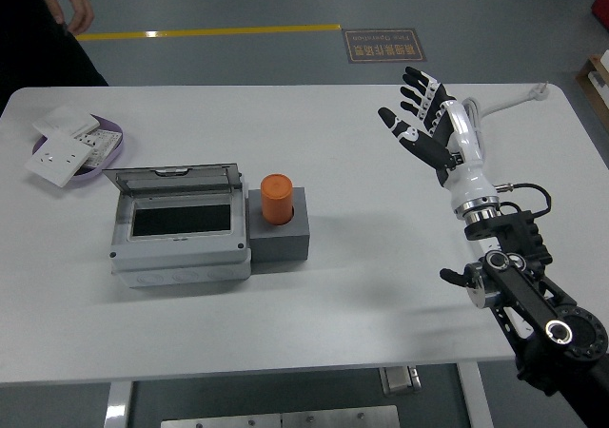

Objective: Pick up the cylinder from the cube,place it in the box,flap close box

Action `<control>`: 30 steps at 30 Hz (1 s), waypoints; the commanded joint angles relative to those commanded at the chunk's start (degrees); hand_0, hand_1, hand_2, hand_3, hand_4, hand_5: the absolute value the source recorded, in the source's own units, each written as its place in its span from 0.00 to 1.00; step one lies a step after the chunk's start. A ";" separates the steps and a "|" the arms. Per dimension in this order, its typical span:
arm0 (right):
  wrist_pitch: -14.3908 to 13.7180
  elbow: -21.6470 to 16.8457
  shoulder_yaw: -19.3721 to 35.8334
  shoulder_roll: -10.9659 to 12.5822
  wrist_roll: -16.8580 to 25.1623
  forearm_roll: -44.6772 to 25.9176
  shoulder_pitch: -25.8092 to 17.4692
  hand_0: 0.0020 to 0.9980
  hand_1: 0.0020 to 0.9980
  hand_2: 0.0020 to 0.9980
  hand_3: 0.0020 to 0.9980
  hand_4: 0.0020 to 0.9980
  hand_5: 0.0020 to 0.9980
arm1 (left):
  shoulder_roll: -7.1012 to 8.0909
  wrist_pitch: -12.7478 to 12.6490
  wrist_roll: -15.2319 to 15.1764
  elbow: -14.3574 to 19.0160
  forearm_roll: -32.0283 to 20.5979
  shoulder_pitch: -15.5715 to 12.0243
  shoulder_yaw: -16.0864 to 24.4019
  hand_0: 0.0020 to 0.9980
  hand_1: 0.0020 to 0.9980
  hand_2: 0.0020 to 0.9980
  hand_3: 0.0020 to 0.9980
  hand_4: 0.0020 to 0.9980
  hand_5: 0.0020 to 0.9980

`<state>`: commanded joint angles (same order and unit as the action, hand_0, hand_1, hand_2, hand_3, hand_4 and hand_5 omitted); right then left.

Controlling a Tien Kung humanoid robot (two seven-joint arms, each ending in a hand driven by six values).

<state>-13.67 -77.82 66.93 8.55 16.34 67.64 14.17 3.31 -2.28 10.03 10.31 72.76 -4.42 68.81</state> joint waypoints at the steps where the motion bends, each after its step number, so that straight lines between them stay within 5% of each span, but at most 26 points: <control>1: 0.03 -0.02 -0.01 0.03 -0.05 0.03 -0.02 0.82 0.82 0.82 0.82 0.90 0.27 | 0.00 0.00 0.00 0.00 0.02 0.02 0.01 0.92 0.85 0.86 0.95 0.00 0.00; 9: 0.39 -0.90 0.48 0.47 -0.79 0.76 -0.94 0.86 0.87 0.91 0.89 0.89 0.27 | -0.33 0.17 0.03 0.00 0.06 0.37 -0.27 0.92 0.85 0.86 0.95 0.00 0.00; 30: 0.86 -0.90 1.01 0.80 -1.85 3.70 -1.89 0.87 0.88 0.91 0.89 0.89 0.28 | -0.46 0.48 -0.02 0.00 0.08 0.72 -0.22 0.92 0.85 0.86 0.95 0.00 0.00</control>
<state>-12.81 -78.72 67.94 9.34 14.50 71.34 12.28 2.85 -1.80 10.01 10.31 72.84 -3.70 68.59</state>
